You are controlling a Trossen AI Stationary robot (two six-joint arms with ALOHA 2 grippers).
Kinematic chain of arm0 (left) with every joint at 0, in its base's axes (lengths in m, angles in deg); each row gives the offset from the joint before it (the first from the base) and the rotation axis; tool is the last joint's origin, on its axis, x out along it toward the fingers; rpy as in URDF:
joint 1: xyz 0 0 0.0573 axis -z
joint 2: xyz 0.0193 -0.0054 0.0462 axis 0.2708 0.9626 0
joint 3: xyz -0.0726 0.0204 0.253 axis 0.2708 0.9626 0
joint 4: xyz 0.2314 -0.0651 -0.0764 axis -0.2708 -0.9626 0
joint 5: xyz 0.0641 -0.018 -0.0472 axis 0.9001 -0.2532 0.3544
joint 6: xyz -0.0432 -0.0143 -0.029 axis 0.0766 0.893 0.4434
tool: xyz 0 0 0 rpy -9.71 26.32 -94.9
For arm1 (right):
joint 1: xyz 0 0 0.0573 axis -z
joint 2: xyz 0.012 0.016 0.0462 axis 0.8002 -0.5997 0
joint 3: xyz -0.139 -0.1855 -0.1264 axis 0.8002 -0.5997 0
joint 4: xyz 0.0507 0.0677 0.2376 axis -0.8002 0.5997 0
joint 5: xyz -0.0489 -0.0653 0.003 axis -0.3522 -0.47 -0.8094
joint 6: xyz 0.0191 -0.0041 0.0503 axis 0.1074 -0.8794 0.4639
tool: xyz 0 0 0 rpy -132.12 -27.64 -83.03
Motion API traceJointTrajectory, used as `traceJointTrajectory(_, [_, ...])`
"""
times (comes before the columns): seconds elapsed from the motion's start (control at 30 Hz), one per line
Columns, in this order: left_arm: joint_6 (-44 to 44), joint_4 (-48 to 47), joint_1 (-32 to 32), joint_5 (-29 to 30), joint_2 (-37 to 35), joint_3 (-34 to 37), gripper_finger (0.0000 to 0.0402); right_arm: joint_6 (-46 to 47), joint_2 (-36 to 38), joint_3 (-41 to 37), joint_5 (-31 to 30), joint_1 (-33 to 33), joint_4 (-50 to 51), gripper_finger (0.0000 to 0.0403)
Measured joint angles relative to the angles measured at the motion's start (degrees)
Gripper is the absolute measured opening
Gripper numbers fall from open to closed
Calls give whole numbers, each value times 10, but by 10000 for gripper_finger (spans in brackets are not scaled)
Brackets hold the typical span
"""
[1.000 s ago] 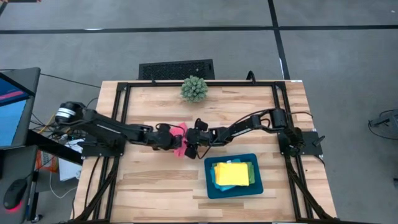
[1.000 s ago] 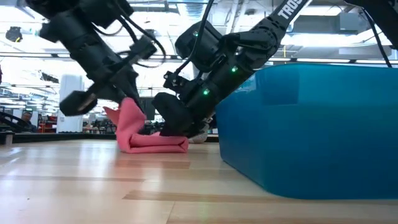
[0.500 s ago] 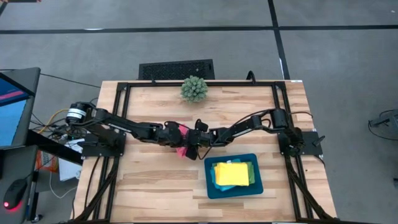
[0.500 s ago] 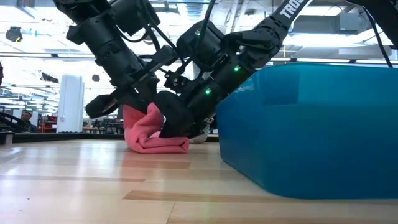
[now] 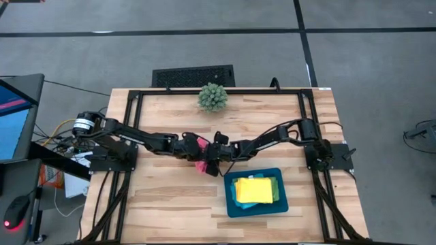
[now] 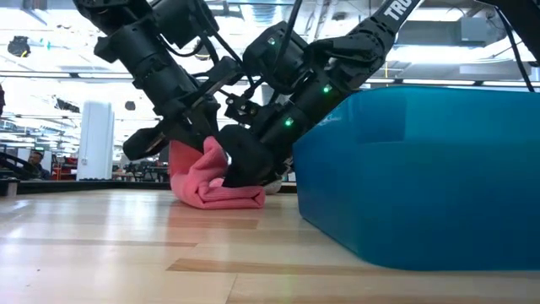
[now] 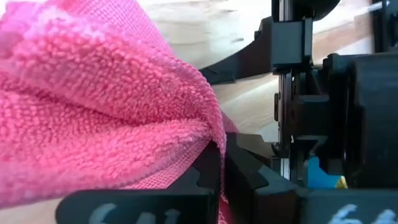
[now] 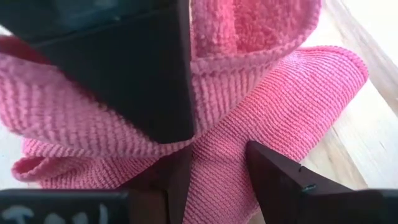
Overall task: Fold microfiber towels
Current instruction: Fold the pink microfiber towel
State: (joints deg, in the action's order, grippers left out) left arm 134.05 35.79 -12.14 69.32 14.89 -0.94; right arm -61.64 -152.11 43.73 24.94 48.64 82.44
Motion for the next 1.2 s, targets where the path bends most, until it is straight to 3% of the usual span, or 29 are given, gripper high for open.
traceJointTrajectory(0.23, [-12, 0, -4, -58, -11, 0, 0, -30, 13, -1, 7, -4, 15, 182])
traceJointTrajectory(1.2, [-67, 2, -5, -60, -23, -1, 0, -168, 97, -1, 8, 18, 194, 182])
